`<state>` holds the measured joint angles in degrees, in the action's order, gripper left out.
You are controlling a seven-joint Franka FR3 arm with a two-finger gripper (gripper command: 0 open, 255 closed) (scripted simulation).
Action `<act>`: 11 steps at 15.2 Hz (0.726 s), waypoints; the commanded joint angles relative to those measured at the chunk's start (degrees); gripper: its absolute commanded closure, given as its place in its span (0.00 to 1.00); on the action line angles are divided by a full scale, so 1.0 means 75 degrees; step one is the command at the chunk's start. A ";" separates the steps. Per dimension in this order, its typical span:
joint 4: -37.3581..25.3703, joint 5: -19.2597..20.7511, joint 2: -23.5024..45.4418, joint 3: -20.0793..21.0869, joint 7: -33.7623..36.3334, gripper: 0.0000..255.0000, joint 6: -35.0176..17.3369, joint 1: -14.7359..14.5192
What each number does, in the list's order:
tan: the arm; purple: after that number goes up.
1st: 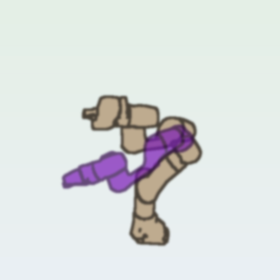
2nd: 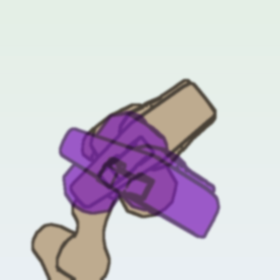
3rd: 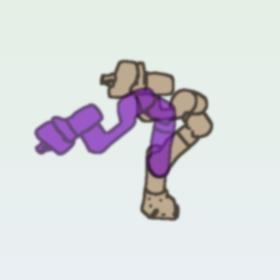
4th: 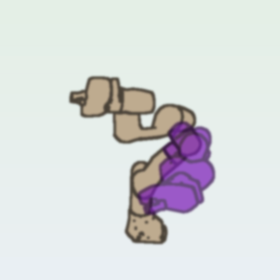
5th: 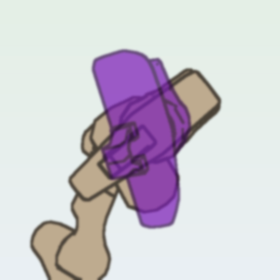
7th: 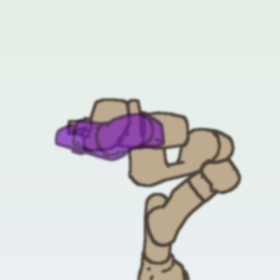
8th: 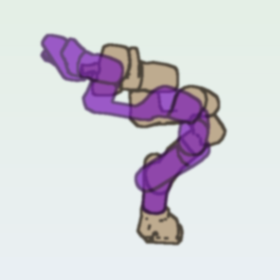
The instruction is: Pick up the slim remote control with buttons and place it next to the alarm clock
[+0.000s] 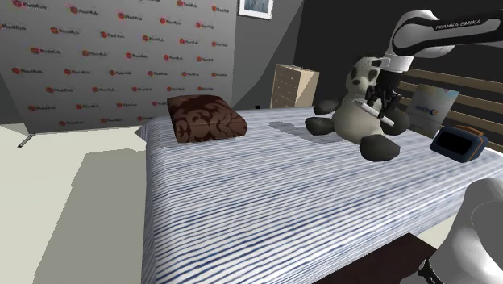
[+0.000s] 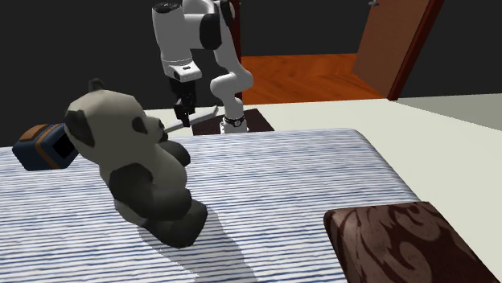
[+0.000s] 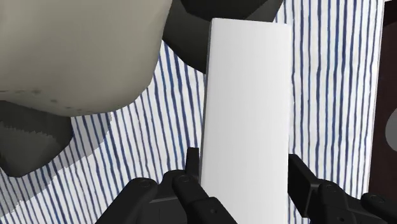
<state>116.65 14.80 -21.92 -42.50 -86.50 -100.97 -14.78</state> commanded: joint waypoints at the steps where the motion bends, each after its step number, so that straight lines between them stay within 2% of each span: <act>1: -0.0098 0.0059 0.0034 -0.0299 -0.0399 1.00 0.0000 0.0097; 7: -0.0636 0.0010 0.0403 -0.1336 -0.1662 1.00 0.0007 0.0239; 11: -0.1159 -0.0291 0.0934 -0.2260 -0.2659 1.00 -0.0017 0.0175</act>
<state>109.01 13.22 -15.96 -57.42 -104.11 -101.12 -13.41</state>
